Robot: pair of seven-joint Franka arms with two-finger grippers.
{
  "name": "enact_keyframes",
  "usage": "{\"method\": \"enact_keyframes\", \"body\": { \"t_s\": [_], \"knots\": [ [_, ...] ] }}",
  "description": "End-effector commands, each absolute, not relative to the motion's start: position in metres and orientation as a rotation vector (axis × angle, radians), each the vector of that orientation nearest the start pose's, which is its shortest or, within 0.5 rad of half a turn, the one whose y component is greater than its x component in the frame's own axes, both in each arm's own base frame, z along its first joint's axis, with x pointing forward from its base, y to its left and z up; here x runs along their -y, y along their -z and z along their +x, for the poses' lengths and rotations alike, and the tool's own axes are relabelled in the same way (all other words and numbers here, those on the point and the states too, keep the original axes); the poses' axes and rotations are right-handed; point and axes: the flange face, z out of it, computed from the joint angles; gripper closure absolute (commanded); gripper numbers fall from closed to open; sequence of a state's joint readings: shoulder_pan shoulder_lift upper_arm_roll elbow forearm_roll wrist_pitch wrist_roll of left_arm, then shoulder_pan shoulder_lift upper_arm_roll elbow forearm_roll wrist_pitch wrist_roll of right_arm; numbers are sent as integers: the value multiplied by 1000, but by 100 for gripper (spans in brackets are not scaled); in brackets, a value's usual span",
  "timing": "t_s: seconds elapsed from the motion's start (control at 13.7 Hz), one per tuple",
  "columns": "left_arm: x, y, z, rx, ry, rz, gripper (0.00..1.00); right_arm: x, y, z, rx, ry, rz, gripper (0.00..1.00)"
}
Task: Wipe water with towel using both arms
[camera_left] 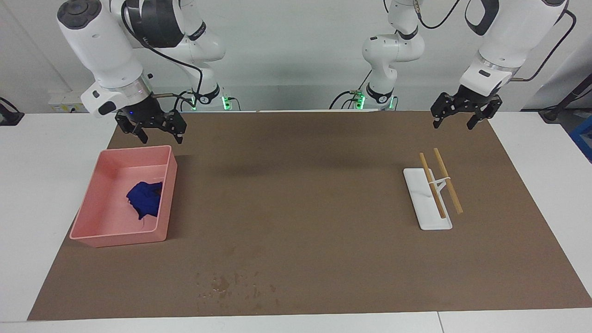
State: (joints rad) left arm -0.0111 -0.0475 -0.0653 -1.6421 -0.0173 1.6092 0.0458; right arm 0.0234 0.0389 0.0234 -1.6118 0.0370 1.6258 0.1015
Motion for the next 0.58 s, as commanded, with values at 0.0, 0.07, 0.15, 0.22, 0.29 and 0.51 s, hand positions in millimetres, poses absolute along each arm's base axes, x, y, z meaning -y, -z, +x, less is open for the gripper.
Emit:
{"method": "enact_keyframes", "body": {
  "t_s": [0.0,0.07,0.15,0.22,0.29,0.51],
  "knots": [
    [42,-622,535,-205,12,-3155,0,-28,-588,571,-37,-40,-3084,0],
    [42,-622,535,-205,12,-3155,0,-28,-588,571,-29,-42,-3093,0],
    [42,-622,535,-205,12,-3155,0,-29,-588,570,-24,-44,-3097,0],
    [42,-622,535,-205,12,-3155,0,-28,-588,571,-26,-41,-3098,0],
    [42,-622,535,-205,12,-3155,0,-29,-585,572,-24,-48,-3098,0],
    [42,-622,535,-205,12,-3155,0,-27,-582,571,-24,-60,-3098,0]
  ]
}}
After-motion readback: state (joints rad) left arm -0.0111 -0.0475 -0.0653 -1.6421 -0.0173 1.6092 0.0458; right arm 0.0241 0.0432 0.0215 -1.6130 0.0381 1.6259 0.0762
